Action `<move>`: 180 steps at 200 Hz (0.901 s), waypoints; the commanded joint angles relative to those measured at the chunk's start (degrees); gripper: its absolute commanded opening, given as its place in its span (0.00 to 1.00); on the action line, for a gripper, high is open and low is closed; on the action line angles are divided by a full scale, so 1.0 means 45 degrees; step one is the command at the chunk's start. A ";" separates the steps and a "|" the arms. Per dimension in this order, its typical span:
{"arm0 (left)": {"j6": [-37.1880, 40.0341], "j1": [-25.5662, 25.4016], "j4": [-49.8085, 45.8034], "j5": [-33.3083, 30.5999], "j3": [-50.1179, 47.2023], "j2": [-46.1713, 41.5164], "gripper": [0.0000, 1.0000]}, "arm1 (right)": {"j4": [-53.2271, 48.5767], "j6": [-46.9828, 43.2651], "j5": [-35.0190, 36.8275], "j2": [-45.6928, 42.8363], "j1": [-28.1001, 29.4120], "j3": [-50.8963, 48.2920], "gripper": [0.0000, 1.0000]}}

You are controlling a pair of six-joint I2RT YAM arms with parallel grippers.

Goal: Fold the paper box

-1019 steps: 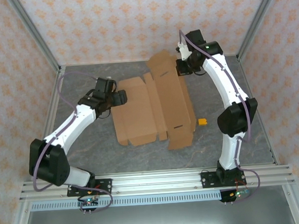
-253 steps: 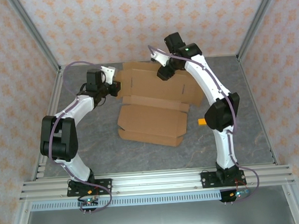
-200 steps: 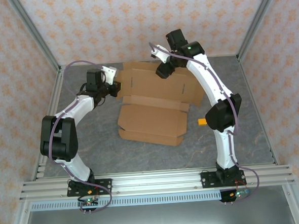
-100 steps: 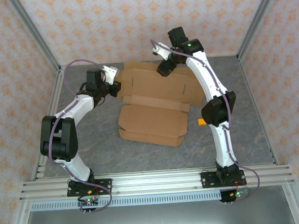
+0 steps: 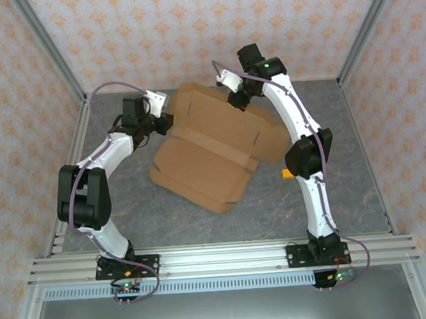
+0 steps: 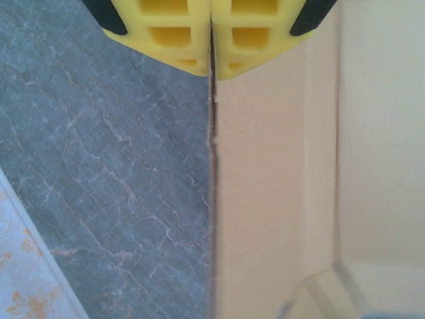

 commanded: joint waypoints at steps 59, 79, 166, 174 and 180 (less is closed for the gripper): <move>-0.6463 -0.0573 -0.0191 -0.3564 -0.3291 -0.4002 0.46 | 0.0367 0.0466 0.1390 -0.1801 0.0457 -0.1448 0.00; -0.6779 -0.2548 0.0305 -0.3619 -0.4171 -0.4119 0.43 | 0.0565 0.0313 0.1865 -0.1716 0.0625 -0.1627 0.00; -0.9562 -0.4815 0.5985 -0.2808 -0.2732 0.1720 0.23 | 0.0830 0.0892 0.2450 -0.0909 0.0785 -0.1065 0.00; -0.9773 -0.4883 0.6349 -0.2988 -0.2480 0.2198 0.23 | 0.0830 0.0947 0.2493 -0.0846 0.0781 -0.1043 0.00; -0.9972 -0.4917 0.6620 -0.3045 -0.2295 0.2488 0.23 | 0.0830 0.0982 0.2513 -0.0811 0.0784 -0.1024 0.00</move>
